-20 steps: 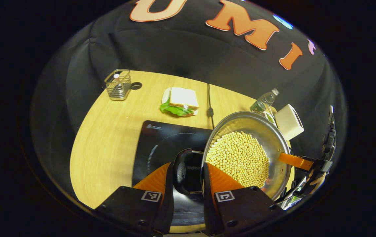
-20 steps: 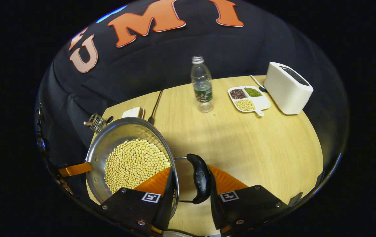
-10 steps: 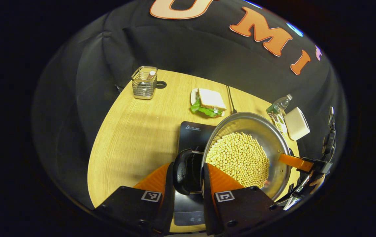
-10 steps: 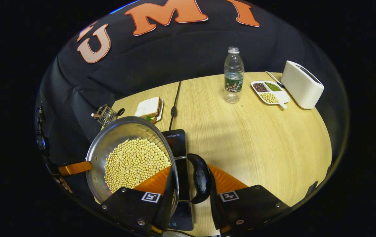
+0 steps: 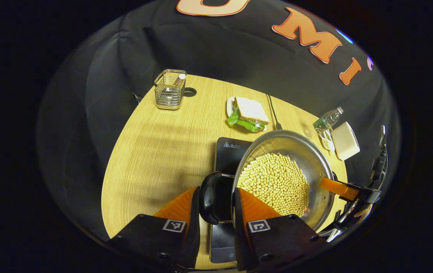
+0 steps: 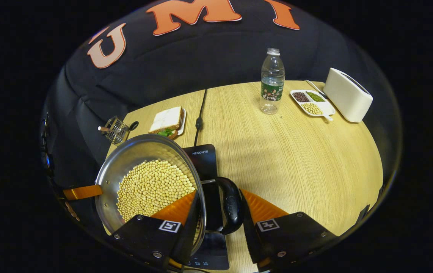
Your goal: First push the handle of the pot to place it horizontally, then grasp the pot with both hands and set it on the induction cooktop.
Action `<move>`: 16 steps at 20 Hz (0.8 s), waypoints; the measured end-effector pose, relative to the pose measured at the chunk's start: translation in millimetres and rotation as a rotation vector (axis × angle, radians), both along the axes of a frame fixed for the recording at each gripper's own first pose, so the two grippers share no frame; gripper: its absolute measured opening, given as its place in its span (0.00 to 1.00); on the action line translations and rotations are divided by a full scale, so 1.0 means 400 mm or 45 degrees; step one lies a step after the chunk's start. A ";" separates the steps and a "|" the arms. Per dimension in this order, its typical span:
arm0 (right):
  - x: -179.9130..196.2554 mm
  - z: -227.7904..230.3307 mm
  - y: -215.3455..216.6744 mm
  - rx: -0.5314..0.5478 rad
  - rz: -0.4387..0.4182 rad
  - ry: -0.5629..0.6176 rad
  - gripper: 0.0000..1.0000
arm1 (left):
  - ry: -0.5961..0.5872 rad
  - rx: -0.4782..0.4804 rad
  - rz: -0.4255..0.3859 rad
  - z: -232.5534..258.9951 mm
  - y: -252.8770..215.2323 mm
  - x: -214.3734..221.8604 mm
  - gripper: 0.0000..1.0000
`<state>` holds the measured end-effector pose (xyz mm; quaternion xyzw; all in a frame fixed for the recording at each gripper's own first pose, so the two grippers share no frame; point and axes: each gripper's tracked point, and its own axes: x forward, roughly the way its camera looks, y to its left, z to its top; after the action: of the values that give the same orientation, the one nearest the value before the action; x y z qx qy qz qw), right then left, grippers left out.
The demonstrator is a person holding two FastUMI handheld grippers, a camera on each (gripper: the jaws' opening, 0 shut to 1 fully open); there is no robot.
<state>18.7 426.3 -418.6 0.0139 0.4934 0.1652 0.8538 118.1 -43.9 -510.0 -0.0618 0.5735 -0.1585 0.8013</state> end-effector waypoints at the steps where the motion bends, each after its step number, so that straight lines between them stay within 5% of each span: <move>1: -0.002 -0.005 -0.006 -0.004 -0.006 0.000 0.60 | -0.012 0.006 -0.017 -0.003 0.004 -0.002 0.47; 5: 0.041 0.056 0.003 0.088 -0.060 -0.076 0.69 | -0.045 0.033 -0.067 0.000 0.002 -0.004 0.58; 7: 0.059 0.094 -0.029 0.072 -0.082 -0.118 0.87 | -0.136 0.061 -0.035 0.026 0.019 0.028 0.60; 8: 0.070 0.121 -0.048 0.056 -0.089 -0.148 0.94 | -0.205 0.081 -0.030 0.053 0.030 0.057 0.70; 10: 0.094 0.189 -0.069 0.053 -0.104 -0.216 0.95 | -0.353 0.113 -0.010 0.135 0.055 0.114 0.95; 16: 0.178 0.526 -0.133 0.049 -0.135 -0.580 0.95 | -0.822 0.034 0.140 0.577 0.146 0.321 0.99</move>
<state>89.9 372.9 -208.3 0.0183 0.2835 0.1284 0.9502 246.4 14.5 -279.4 -0.0286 0.2877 -0.1188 0.9499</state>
